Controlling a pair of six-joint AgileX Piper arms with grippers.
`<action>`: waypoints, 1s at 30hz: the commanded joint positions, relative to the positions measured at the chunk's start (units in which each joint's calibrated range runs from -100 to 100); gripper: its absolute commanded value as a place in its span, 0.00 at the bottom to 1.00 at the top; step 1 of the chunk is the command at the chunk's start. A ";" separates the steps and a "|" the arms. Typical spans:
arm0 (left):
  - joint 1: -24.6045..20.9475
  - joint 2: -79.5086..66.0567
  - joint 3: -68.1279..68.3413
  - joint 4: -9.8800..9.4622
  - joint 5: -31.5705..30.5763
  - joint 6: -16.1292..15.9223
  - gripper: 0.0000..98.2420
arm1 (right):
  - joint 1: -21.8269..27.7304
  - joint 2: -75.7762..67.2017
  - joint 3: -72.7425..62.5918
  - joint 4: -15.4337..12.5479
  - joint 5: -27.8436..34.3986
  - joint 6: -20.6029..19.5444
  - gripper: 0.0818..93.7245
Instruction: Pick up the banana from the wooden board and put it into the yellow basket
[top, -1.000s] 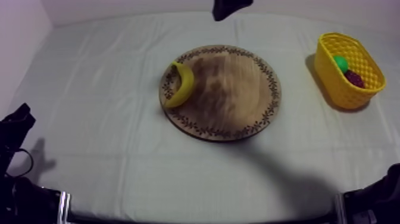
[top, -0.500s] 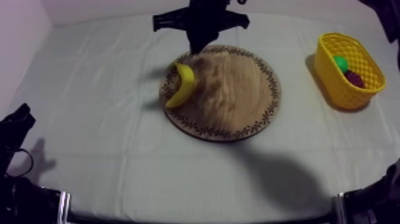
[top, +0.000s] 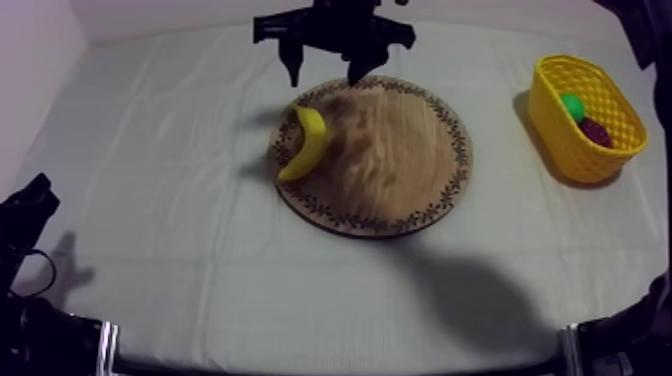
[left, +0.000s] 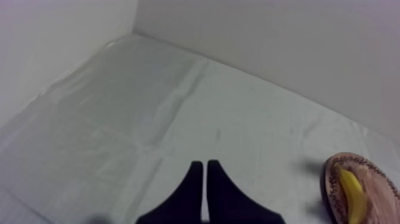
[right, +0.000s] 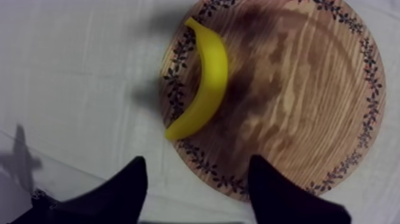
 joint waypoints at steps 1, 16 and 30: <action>-0.02 0.02 -0.02 -0.01 -0.01 -0.01 0.00 | 0.14 -0.01 0.10 -0.49 -0.02 0.21 0.67; -0.02 0.02 -0.02 -0.01 -0.01 -0.01 0.00 | 0.73 5.68 0.45 -2.39 -0.42 0.69 0.78; -0.02 0.02 -0.02 -0.01 -0.01 -0.01 0.00 | 1.61 21.57 -10.86 -5.51 -0.39 1.53 0.78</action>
